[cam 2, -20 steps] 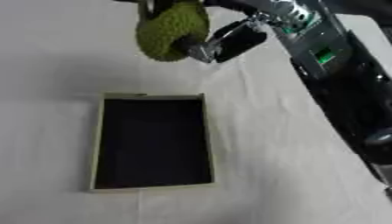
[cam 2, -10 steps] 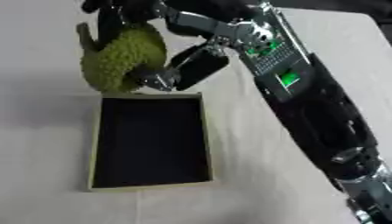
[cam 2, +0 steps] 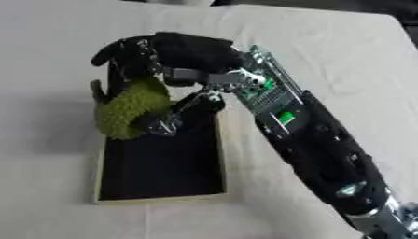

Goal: Pick up objects on the table and place them in the box.

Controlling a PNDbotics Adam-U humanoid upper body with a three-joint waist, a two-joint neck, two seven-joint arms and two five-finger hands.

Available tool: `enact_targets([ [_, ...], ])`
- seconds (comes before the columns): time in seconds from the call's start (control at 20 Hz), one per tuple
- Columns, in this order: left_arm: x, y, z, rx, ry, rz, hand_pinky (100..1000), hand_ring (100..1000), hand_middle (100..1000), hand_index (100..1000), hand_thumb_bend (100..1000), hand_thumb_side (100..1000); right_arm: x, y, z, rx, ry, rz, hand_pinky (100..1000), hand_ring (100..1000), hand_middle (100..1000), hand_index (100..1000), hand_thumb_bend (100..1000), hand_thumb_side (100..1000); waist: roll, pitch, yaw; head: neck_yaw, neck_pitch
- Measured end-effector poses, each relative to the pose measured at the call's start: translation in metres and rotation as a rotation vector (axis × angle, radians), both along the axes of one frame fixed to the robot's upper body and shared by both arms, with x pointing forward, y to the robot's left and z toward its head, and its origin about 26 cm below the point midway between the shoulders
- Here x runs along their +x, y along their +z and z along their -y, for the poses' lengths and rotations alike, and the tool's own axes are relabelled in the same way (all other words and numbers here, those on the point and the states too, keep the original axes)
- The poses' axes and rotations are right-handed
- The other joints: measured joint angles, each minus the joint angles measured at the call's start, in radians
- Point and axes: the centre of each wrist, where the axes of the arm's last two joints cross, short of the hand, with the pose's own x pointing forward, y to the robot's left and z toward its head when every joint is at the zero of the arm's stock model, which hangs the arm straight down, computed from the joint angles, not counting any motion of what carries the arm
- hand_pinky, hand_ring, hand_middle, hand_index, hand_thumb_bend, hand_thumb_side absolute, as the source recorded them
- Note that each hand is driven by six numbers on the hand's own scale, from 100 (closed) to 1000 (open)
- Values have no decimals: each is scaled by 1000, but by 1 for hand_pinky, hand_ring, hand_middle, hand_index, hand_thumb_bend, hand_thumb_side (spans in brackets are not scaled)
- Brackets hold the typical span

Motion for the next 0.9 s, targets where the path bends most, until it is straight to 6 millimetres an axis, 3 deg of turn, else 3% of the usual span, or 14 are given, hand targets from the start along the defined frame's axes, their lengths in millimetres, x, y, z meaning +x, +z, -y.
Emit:
enact_targets([
  [0.45,0,0,0,0,-3,-2,587,646,564,712,100,560,7,-32,3,-67,-47,-23,606,939,637,726,100,211,1,-1,-3,-1,5],
  [0.6,0,0,0,0,-3,-2,587,646,564,712,100,562,8,-35,3,-80,-50,-10,664,969,695,757,100,219,1,-3,-4,-1,6],
  [0.9,0,0,0,1,-3,-2,587,646,564,712,100,563,9,-38,7,-104,-62,33,818,1000,852,896,100,338,1,-4,-6,-2,6],
])
